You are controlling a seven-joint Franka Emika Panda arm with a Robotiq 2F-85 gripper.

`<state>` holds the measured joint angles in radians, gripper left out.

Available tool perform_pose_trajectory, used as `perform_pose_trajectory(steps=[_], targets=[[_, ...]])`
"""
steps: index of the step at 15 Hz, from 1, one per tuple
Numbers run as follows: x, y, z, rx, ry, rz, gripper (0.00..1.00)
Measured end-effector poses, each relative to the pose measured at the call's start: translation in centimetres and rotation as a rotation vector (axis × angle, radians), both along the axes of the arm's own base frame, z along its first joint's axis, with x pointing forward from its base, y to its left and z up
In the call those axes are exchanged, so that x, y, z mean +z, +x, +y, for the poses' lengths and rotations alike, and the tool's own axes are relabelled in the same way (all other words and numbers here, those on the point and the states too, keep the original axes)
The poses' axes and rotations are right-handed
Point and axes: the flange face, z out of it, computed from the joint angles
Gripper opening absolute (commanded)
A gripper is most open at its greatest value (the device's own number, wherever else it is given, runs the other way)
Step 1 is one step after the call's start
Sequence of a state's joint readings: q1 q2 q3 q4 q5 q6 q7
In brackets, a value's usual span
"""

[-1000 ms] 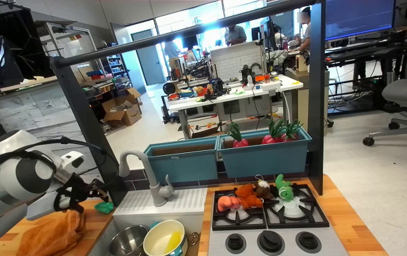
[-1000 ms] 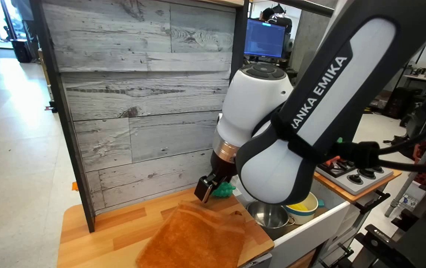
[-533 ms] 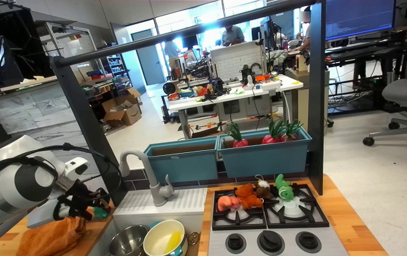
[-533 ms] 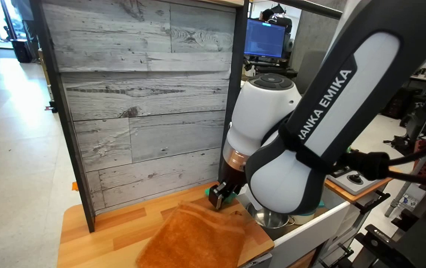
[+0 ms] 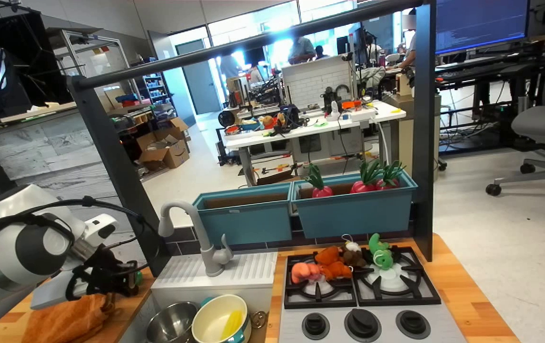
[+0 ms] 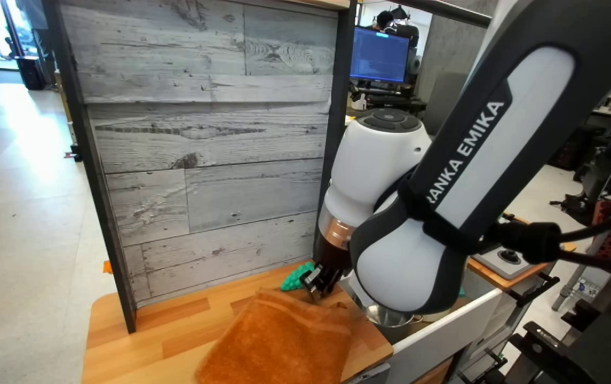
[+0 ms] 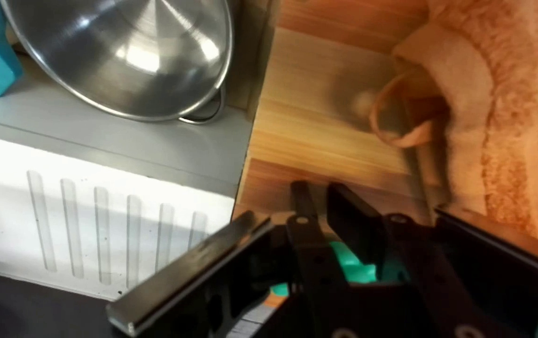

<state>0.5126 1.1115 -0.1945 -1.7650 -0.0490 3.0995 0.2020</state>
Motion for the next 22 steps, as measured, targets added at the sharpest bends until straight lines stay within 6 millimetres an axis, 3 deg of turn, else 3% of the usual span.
perform_pose_trajectory(steps=[5,8,11,14,20,22], targets=[[0.3,0.2,-0.2,-0.002,-0.003,-0.005,0.8],[1.4,-0.3,1.0,0.0,0.03,0.001,0.99],[4.0,-0.4,2.6,0.007,0.074,-0.008,1.0],[6.4,0.5,2.7,0.013,0.068,-0.043,1.0],[6.7,1.9,-0.5,0.116,-0.173,0.084,1.0],[6.7,2.1,-0.9,0.113,-0.178,0.086,1.0]])
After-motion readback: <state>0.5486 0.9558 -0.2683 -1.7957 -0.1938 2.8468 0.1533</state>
